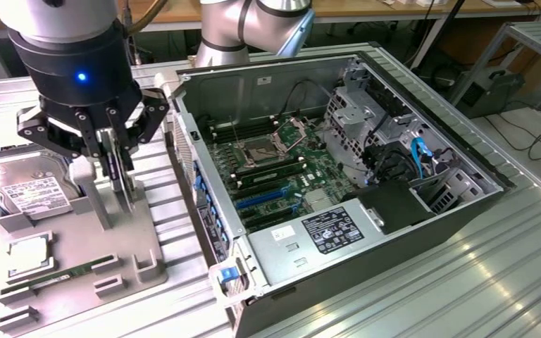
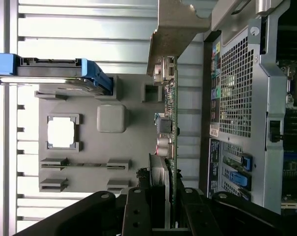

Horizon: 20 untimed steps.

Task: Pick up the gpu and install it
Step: 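Pick up the gpu and move the gpu toward the slot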

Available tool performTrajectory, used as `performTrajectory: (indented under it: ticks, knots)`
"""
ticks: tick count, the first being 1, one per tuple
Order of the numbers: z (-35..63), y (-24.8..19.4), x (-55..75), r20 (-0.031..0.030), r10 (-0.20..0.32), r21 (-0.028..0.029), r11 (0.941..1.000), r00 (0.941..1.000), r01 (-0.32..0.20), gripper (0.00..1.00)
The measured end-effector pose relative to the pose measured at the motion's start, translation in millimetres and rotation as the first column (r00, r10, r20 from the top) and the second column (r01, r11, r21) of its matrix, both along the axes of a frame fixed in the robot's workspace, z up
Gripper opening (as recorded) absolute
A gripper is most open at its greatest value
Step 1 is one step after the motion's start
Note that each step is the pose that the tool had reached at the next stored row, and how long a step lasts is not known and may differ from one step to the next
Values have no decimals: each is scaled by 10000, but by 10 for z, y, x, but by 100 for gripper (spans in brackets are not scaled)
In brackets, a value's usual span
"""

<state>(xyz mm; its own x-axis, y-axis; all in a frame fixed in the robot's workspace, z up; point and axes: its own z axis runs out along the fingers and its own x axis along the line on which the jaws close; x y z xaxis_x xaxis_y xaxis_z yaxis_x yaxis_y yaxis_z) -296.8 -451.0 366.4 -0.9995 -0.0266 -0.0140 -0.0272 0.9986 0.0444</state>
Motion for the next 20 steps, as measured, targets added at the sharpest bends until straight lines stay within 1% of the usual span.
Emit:
performTrajectory:
  ticks: [10, 12, 15, 20]
  knots:
    - [199, 0, 0, 1, 0, 1, 10000, 10000, 0, 28]
    - [246, 0, 0, 0, -1, 0, 10000, 10000, 1, 28]
    - [353, 0, 0, 0, 0, 0, 10000, 10000, 0, 28]
    - [468, 0, 0, -1, 0, -1, 10000, 10000, 0, 28]
